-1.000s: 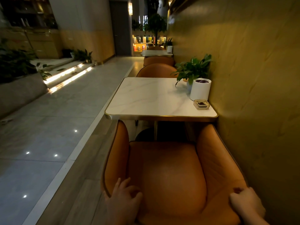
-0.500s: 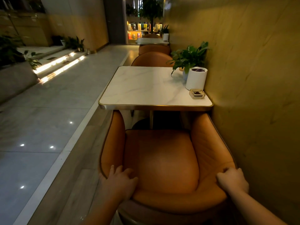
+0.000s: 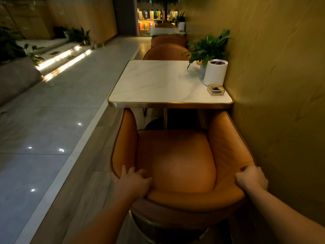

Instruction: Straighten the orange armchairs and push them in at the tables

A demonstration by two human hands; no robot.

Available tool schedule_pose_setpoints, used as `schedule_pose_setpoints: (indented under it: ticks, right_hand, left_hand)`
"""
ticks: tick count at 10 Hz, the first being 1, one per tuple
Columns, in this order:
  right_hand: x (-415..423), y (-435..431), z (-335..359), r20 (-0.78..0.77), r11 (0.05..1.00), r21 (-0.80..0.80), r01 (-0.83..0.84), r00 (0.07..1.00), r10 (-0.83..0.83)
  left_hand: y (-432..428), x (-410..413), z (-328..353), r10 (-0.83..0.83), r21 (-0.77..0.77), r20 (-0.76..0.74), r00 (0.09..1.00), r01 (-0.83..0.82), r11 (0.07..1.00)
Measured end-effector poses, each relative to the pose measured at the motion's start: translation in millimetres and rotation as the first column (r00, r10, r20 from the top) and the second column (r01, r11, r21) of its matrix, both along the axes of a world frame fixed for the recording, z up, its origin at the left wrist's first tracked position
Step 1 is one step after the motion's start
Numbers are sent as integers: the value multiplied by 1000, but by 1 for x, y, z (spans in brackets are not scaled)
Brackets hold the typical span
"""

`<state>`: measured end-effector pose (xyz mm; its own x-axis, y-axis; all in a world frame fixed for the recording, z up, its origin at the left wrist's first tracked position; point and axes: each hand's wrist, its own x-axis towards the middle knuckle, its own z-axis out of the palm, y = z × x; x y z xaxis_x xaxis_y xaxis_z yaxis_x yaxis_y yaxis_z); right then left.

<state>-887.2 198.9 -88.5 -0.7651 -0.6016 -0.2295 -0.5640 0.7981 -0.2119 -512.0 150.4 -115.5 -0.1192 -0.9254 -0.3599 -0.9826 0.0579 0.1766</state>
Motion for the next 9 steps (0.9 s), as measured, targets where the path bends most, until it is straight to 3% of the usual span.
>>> schedule_pose_setpoints:
  ticks: [3,4,5,6,7,9]
  right_hand:
    - [-2,3,-4,10,999,10,-34,999,34]
    - [1,2,2,22,999,29,-18,1000,17]
    - [9,8,12,-84,993,48,-107,990,111]
    - [19,16,21,-171,953,-4,-302,940,297]
    - [45,30,44,-116,868,-168,-467,884,453]
    - [87,52,80,-95,790,-226,-570,820,565]
  left_hand:
    - [5,-3,12,75,2,-45,996,-75,997]
    - [12,-7,21,85,-80,-68,994,-90,993]
    - [22,-7,33,25,-228,-23,999,-30,973]
    - [30,-7,42,0,-262,-3,1000,-1,965]
    - [41,-5,65,0,-260,-29,1000,-8,966]
    - [63,6,107,-51,-300,-44,998,35,953]
